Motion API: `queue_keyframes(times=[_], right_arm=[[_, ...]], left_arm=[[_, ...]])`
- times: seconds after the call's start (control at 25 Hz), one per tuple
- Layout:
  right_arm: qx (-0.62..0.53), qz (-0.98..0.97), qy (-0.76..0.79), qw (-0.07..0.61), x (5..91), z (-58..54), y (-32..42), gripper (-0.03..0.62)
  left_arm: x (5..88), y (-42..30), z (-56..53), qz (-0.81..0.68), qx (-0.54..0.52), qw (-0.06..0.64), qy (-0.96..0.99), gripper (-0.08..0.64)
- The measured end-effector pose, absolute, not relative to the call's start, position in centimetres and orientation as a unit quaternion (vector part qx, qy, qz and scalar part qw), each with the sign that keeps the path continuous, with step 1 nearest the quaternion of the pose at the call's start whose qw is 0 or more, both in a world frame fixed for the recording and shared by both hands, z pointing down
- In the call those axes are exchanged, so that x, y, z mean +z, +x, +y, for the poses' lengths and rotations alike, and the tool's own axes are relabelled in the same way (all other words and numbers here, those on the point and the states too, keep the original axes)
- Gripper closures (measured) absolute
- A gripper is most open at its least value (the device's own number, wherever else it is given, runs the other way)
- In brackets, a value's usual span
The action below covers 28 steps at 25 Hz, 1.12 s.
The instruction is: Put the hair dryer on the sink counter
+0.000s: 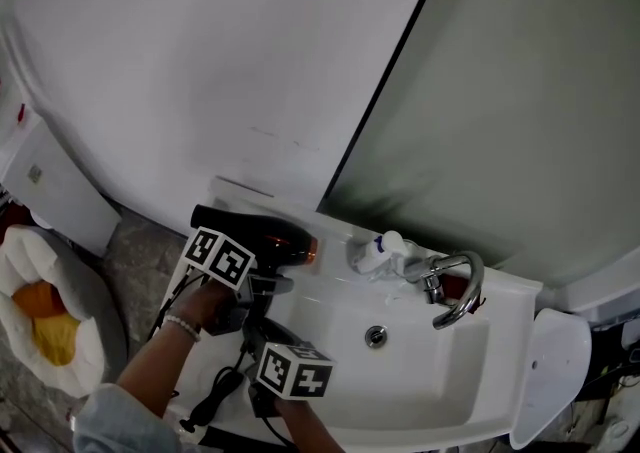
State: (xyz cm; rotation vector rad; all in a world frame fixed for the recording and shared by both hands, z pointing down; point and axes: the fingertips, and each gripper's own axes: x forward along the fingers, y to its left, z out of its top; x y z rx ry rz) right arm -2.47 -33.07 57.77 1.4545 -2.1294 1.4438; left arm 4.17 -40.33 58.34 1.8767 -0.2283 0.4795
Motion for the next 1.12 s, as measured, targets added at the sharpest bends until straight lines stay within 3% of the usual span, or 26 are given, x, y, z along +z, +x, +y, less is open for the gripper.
queue_keyframes(times=[0.92,1.12], right_arm=[[0.513,-0.687,0.509,0.077,58.8,-34.0,-1.8,0.466],[0.518,-0.676,0.519,0.078,58.7,-34.0,-1.9,0.471]], left_arm=[[60.9,5.1,-41.1,-0.114,0.243,0.576,0.772,0.424],[60.5,4.9,-41.1,-0.116,0.248,0.561,0.781,0.356]])
